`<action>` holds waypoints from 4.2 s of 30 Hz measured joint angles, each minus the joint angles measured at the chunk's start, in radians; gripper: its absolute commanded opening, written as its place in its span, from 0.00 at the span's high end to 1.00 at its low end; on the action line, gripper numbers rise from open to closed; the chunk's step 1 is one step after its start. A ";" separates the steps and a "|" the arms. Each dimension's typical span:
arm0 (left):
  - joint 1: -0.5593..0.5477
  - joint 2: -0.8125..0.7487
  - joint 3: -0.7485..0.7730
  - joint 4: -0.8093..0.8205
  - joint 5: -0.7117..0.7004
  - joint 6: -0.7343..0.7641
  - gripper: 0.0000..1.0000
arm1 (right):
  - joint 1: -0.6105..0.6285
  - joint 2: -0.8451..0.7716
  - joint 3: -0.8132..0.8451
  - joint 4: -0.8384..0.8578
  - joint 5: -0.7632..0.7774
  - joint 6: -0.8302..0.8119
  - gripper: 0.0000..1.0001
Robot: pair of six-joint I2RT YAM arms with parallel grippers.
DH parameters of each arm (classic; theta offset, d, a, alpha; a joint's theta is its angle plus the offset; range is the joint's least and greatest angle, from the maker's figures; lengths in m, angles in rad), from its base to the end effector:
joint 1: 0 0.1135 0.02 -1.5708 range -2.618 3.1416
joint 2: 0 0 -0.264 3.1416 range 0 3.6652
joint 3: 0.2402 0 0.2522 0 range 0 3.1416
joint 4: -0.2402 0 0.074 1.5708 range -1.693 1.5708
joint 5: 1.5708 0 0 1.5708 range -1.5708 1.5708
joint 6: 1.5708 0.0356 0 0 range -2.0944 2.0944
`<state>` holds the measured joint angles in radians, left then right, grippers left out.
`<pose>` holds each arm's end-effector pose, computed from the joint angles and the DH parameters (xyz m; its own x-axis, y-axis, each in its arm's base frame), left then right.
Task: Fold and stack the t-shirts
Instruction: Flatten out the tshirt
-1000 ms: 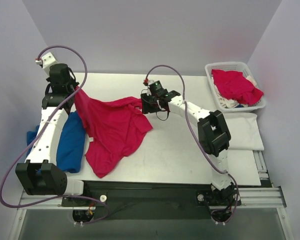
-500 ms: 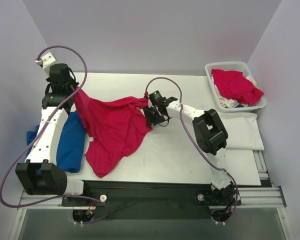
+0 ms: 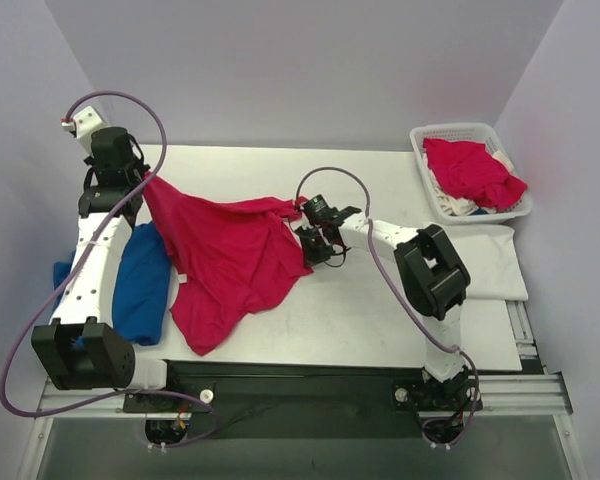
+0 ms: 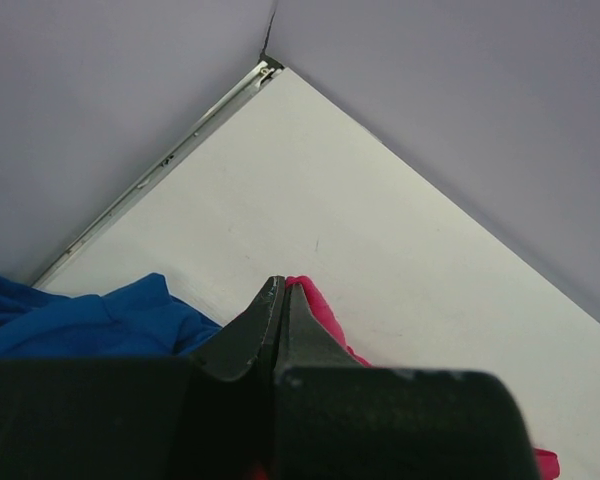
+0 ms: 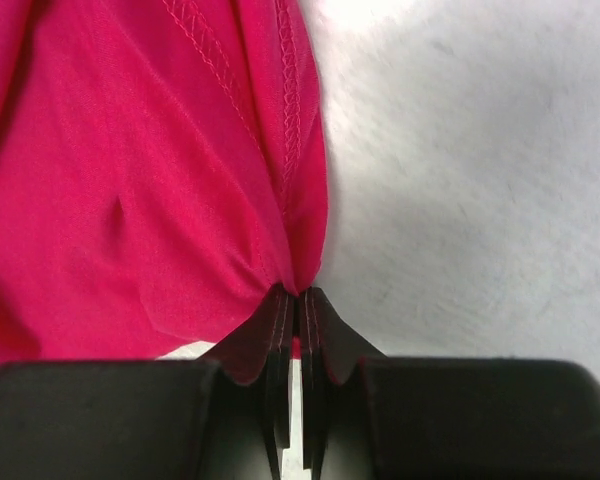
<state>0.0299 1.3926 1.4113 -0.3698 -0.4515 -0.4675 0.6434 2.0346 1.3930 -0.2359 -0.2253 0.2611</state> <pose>0.3160 0.0250 0.4014 -0.1102 -0.4090 -0.9059 -0.5445 0.7873 -0.2892 0.3470 0.2702 0.1675 -0.7749 -0.2666 -0.5731 -0.5164 0.7898 0.3310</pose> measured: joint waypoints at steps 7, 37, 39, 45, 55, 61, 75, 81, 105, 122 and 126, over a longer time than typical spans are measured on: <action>0.007 0.025 0.002 0.000 0.003 0.001 1.00 | 0.002 -0.156 -0.172 -0.040 0.134 0.037 1.00; 0.053 0.049 0.033 -0.086 -0.142 -0.068 1.00 | 0.009 -0.711 -0.569 -0.510 0.475 0.476 0.52; 0.057 0.044 0.011 -0.084 -0.142 -0.081 1.00 | 0.047 -0.718 -0.544 -0.532 0.504 0.495 0.52; 0.052 0.033 -0.094 -0.084 -0.126 -0.131 1.00 | 0.058 -0.684 -0.333 -0.473 0.592 0.436 0.54; -0.039 0.030 -0.179 -0.087 -0.116 -0.172 1.00 | 0.038 -0.115 0.224 -0.174 0.509 0.134 0.63; -0.066 0.031 -0.195 -0.088 -0.117 -0.184 1.00 | -0.032 0.131 0.430 -0.117 0.362 0.053 0.61; -0.066 0.034 -0.195 -0.082 -0.108 -0.184 1.00 | -0.113 0.356 0.648 0.070 0.032 0.014 0.60; -0.064 0.034 -0.195 -0.082 -0.100 -0.184 1.00 | -0.105 0.440 0.651 0.105 -0.040 0.024 0.58; -0.061 0.034 -0.205 -0.079 -0.070 -0.201 1.00 | -0.106 0.557 0.884 0.018 -0.035 0.052 0.50; -0.061 0.016 -0.205 -0.083 -0.065 -0.206 1.00 | -0.106 0.582 0.953 -0.016 -0.050 0.086 0.38; -0.061 0.012 -0.205 -0.084 -0.063 -0.208 1.00 | -0.106 0.582 0.954 -0.020 -0.041 0.100 0.39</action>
<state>-0.0311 1.4044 1.2064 -0.4534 -0.5148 -0.6754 0.5373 2.6164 2.3466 -0.2558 -0.2661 0.3607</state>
